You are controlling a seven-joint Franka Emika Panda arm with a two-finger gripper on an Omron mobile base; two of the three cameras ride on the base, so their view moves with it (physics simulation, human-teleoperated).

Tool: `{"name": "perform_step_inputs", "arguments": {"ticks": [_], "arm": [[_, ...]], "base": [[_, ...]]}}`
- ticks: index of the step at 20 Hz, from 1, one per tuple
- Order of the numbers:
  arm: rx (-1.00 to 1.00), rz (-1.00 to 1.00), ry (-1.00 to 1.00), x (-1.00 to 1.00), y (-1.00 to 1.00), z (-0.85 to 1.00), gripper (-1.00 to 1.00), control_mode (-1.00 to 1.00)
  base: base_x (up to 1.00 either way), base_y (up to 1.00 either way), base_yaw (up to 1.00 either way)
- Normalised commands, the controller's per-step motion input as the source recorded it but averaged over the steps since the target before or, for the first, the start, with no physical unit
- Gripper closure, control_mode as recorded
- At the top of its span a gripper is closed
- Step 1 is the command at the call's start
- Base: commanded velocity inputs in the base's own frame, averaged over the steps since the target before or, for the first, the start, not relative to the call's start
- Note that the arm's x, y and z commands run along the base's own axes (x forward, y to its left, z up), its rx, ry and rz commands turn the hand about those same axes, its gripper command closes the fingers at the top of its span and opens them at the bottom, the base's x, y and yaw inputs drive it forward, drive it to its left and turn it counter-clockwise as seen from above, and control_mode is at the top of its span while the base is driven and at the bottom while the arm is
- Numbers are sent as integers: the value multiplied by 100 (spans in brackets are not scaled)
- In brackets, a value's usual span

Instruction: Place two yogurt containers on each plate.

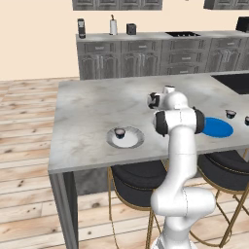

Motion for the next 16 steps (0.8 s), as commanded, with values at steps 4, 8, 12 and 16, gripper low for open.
{"name": "perform_step_inputs", "arguments": {"ticks": [4,8,12,16], "arm": [[0,-10,0,-39,9,11,100,-100],[-3,-11,-1,-20,69,53,100,-100],[-5,-5,-5,-39,100,15,100,-100],[-5,-1,-1,-38,100,0,100,-100]], "base": [[0,0,0],[0,0,0],[0,0,0],[0,0,0]]}}
